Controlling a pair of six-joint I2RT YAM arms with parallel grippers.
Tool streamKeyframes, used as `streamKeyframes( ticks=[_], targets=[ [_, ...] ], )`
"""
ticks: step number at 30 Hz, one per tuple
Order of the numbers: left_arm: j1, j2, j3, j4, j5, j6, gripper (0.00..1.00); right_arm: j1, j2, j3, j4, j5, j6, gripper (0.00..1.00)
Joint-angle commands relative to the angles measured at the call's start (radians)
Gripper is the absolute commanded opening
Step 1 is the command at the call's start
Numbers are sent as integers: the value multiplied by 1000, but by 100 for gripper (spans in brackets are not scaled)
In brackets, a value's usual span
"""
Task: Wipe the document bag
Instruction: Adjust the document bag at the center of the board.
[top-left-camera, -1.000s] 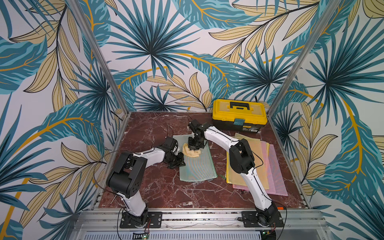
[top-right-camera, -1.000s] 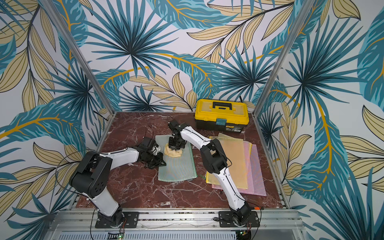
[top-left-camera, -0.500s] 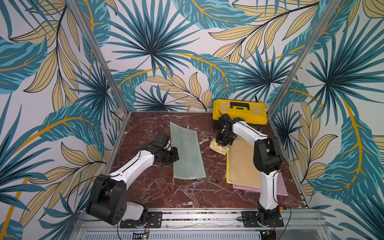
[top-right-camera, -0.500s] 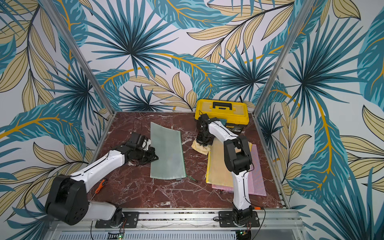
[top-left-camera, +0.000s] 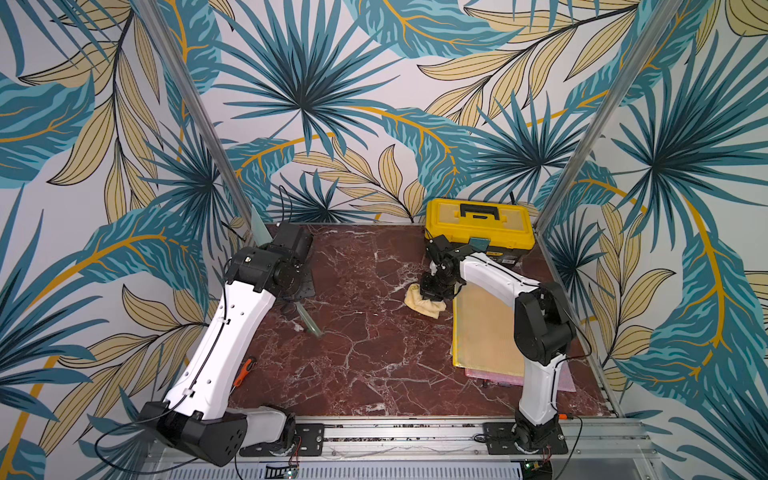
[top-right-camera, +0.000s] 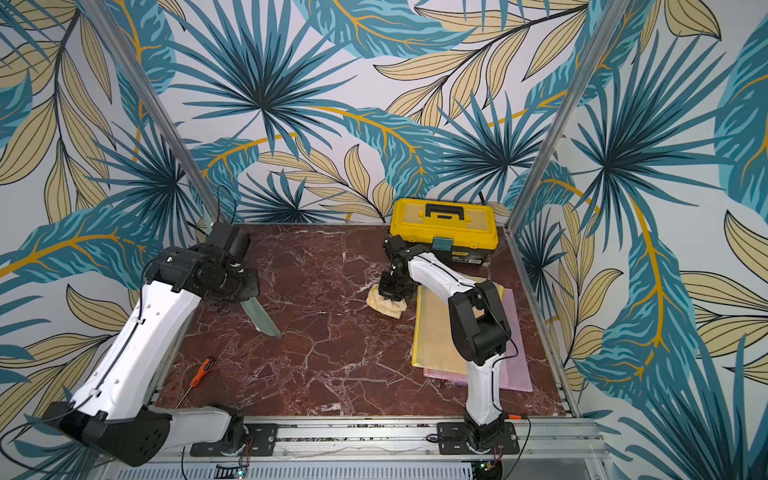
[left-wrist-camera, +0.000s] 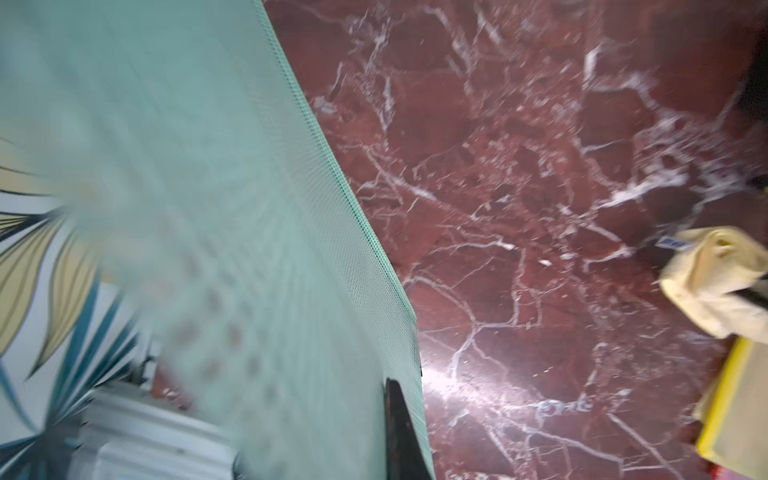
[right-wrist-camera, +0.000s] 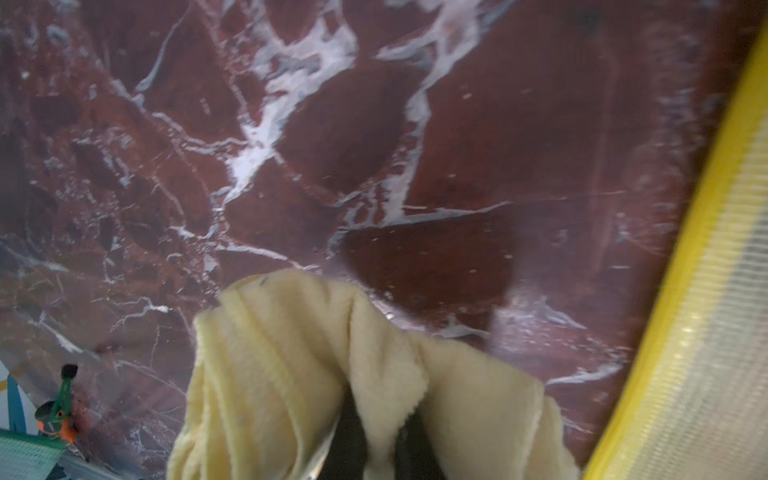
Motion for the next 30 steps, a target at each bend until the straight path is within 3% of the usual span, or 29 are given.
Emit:
streamKeyframes(
  ticks=[1,5,10,15,19,22,23,26,30],
  targets=[
    [-47,148,-14,-160,-58,35,0,92,12,23,13,-3,12,0],
    [-149,329,49,-159,-46,-10,0,102,-47,-45,62,-29,43,0],
    [-311,563,277,-146,-35,-50,0,77,-192,-137,21,56,40,0],
    [-405,730,448,-34,141,-32,11,51,-322,-204,-87,201,11,0],
    [-414,741,412,180,371,-19,37,48,-404,-260,-152,286,5,0],
    [-406,709,372,306,433,-30,70,48,-459,-292,-180,335,11,0],
    [-400,694,358,342,449,-27,76,48,-471,-296,-183,342,13,0],
    [-360,585,263,495,482,-18,90,50,-478,-293,-170,301,25,0],
    [-206,400,75,664,590,6,94,95,-411,-259,-70,189,41,0]
  ],
)
